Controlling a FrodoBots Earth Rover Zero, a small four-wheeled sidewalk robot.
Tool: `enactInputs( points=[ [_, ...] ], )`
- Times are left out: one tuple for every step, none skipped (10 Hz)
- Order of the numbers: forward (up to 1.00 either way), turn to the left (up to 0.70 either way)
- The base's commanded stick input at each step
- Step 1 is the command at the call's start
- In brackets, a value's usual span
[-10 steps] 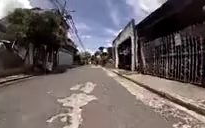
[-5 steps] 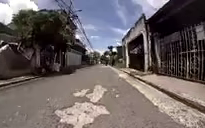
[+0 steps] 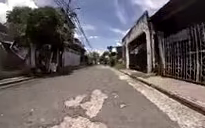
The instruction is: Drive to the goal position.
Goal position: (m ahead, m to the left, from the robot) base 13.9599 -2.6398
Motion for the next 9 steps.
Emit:
enactInputs(
  points=[
    [0.85,0.00],
    [0.85,0.00],
    [0.85,0.00],
    [0.85,0.00],
    [0.85,0.00],
    [0.85,0.00],
    [0.85,0.00],
    [0.85,0.00],
    [0.85,0.00]
  ],
)
